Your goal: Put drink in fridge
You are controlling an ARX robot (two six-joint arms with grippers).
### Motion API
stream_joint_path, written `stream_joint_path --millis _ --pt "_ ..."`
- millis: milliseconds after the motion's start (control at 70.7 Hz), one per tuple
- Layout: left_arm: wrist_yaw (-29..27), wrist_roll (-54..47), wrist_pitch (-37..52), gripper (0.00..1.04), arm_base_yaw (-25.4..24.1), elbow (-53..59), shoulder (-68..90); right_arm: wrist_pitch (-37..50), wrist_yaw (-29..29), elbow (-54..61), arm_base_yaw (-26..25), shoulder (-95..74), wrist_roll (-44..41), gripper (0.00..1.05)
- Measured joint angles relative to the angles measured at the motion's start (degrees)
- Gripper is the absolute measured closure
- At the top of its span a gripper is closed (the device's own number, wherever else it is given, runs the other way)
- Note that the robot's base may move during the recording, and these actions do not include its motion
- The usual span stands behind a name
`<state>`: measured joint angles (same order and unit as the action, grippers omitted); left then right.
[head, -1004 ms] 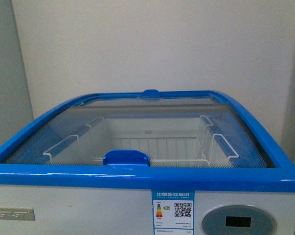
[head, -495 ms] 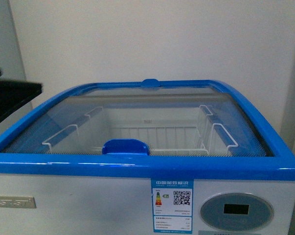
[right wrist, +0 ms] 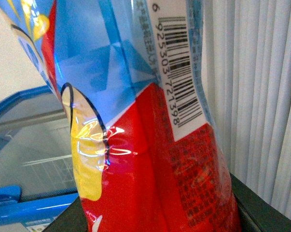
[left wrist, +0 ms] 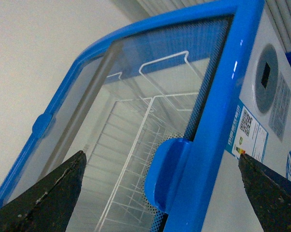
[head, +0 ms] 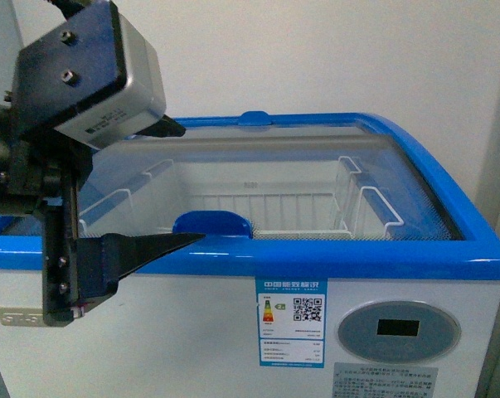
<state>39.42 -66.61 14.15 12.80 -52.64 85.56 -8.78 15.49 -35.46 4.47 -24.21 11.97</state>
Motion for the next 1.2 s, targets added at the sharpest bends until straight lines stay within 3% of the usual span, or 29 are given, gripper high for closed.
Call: stream_joint_path --millis 283,820,1103,1202 --pt "-0.92 -6.95 -0.37 0.08 -0.17 -7.02 8.26 0.0 0.0 0.0 -0.02 0.0 0.0 0.59" --pt "-1.46 -10.71 -3.72 0.08 -1.62 -20.15 20.74 0.0 0.02 0.0 -0.02 0.0 0.0 0.59" --pt "-4.55 -12.35 -10.71 0.08 -1.53 -35.39 29.29 0.0 0.0 0.0 0.0 0.0 0.0 0.59" --pt "-8.63 -13.27 -10.6 0.08 -0.83 -46.1 35.89 0.0 0.0 0.0 0.0 0.0 0.0 0.59"
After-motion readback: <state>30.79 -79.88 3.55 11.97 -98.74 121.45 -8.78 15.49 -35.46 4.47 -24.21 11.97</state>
